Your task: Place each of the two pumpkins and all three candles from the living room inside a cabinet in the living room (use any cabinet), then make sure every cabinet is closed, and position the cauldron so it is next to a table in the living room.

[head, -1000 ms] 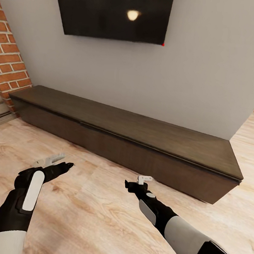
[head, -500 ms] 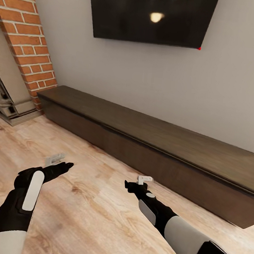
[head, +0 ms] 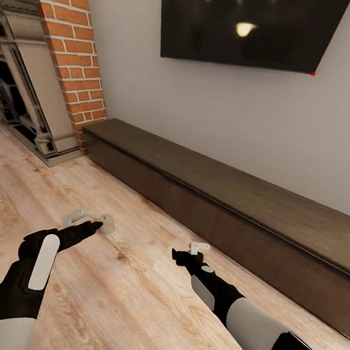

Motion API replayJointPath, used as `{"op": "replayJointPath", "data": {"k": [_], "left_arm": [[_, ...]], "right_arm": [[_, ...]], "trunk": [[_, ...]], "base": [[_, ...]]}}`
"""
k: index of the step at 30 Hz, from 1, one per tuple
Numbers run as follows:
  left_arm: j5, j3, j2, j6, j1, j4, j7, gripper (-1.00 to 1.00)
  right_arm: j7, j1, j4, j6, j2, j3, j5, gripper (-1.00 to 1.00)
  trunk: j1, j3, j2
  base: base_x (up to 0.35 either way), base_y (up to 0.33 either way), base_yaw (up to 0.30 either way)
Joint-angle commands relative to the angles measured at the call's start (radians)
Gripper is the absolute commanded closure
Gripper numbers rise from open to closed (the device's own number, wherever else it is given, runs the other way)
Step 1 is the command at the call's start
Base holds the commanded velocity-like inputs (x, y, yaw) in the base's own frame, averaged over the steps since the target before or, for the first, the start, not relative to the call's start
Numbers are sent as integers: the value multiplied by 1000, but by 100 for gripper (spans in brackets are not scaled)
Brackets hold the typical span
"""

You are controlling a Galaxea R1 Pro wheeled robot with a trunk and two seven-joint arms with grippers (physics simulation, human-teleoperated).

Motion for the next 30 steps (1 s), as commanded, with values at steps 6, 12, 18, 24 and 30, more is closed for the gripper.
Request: {"op": "replayJointPath", "data": {"k": [6, 12, 18, 24, 30], "left_arm": [[18, 0, 0, 7, 0, -3, 9, -100], [19, 1, 0, 38, 0, -3, 9, -100], [19, 2, 0, 42, -1, -3, 9, -100], [19, 2, 0, 42, -1, -3, 9, -100], [19, 2, 0, 42, 0, -3, 9, -100]], "right_arm": [[-6, -1, 0, -6, 0, 8, -10, -100], [-6, -1, 0, -7, 1, 9, -9, -100], [-6, -1, 0, -7, 1, 10, -9, -100], [-6, -1, 0, -7, 0, 10, -9, -100], [-6, -2, 2, -7, 1, 10, -9, -100]], "trunk": [[-3, 22, 1], [-6, 46, 3], [-8, 69, 4], [-11, 92, 5], [-14, 115, 7]], "base": [[0, 0, 269], [0, 0, 269], [0, 0, 270], [0, 0, 270], [0, 0, 270]]}}
